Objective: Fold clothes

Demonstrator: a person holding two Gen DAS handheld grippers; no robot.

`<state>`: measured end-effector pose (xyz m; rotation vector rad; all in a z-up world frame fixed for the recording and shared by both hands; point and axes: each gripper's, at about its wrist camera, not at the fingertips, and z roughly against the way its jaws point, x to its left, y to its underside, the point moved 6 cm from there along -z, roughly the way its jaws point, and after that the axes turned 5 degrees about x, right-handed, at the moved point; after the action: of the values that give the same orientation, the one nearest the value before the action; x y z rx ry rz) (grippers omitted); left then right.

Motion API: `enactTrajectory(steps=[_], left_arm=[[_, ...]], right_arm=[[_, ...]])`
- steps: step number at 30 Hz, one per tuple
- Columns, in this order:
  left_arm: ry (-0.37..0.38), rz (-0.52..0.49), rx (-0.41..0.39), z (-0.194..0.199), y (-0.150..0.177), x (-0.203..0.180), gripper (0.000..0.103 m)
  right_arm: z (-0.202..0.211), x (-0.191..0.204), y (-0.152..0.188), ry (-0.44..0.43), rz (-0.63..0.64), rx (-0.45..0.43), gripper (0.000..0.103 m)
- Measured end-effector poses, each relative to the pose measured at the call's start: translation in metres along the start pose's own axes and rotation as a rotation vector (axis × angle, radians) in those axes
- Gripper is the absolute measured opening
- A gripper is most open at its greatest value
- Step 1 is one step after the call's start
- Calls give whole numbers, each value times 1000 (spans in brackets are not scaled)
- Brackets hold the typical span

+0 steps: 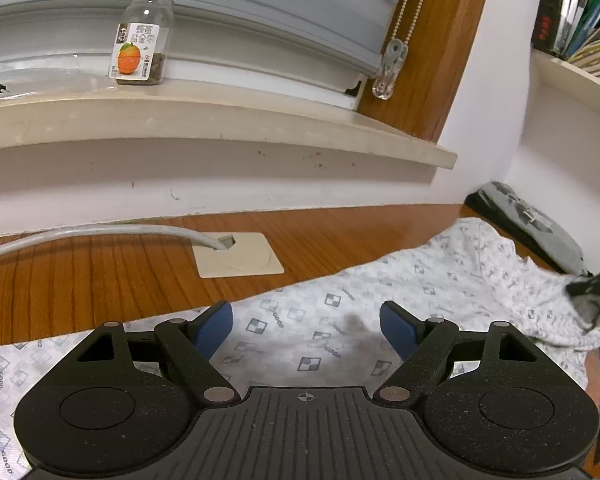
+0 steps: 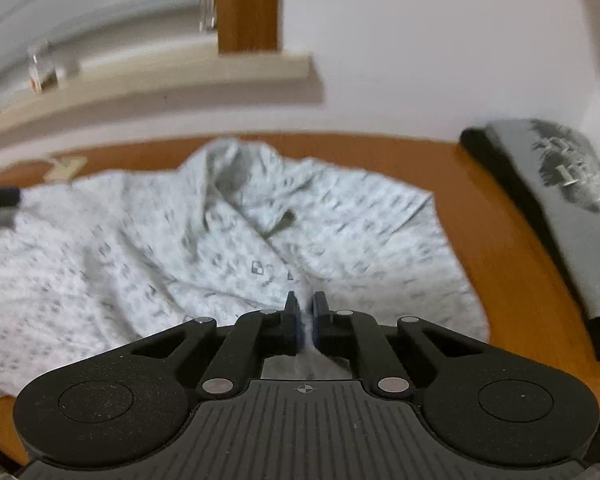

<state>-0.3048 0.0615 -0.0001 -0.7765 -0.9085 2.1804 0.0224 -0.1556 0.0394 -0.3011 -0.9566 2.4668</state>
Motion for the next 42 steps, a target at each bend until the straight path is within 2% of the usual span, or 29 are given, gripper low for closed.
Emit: enactTrajectory(steps=[3, 7, 10, 13, 16, 21, 24, 25, 26, 31, 35, 38, 42], left_arm=[[-2, -3, 6, -1, 0, -1, 84], [-4, -8, 13, -2, 1, -1, 84], [-4, -12, 16, -2, 1, -2, 84], [-2, -7, 14, -2, 1, -1, 84], [1, -3, 14, -3, 1, 0, 84], [6, 7, 13, -3, 1, 0, 84], [8, 13, 10, -2, 1, 1, 84], [8, 13, 11, -2, 1, 1, 84], [8, 12, 11, -2, 1, 1, 84], [2, 6, 15, -3, 1, 0, 84], [-1, 0, 16, -3, 1, -1, 84], [3, 5, 15, -2, 1, 0, 84], [4, 6, 17, -3, 1, 0, 84]], right_arm=[[40, -10, -1, -11, -26, -33, 6], [50, -10, 15, -37, -8, 54, 13], [41, -7, 14, -24, 7, 51, 25], [21, -2, -6, -52, 0, 16, 31], [-11, 10, -28, -83, 9, 2, 42], [-70, 30, -56, -126, -1, 34, 43], [-86, 43, -52, -157, 15, 72, 39], [-91, 47, -51, -169, 20, 85, 15], [-87, 51, -49, -177, 26, 68, 5], [-49, 73, -33, -252, 107, -60, 5], [-53, 77, -20, -224, 171, -16, 10], [-52, 56, -31, -213, 81, -44, 23], [-57, 22, -57, -185, -64, -79, 31]])
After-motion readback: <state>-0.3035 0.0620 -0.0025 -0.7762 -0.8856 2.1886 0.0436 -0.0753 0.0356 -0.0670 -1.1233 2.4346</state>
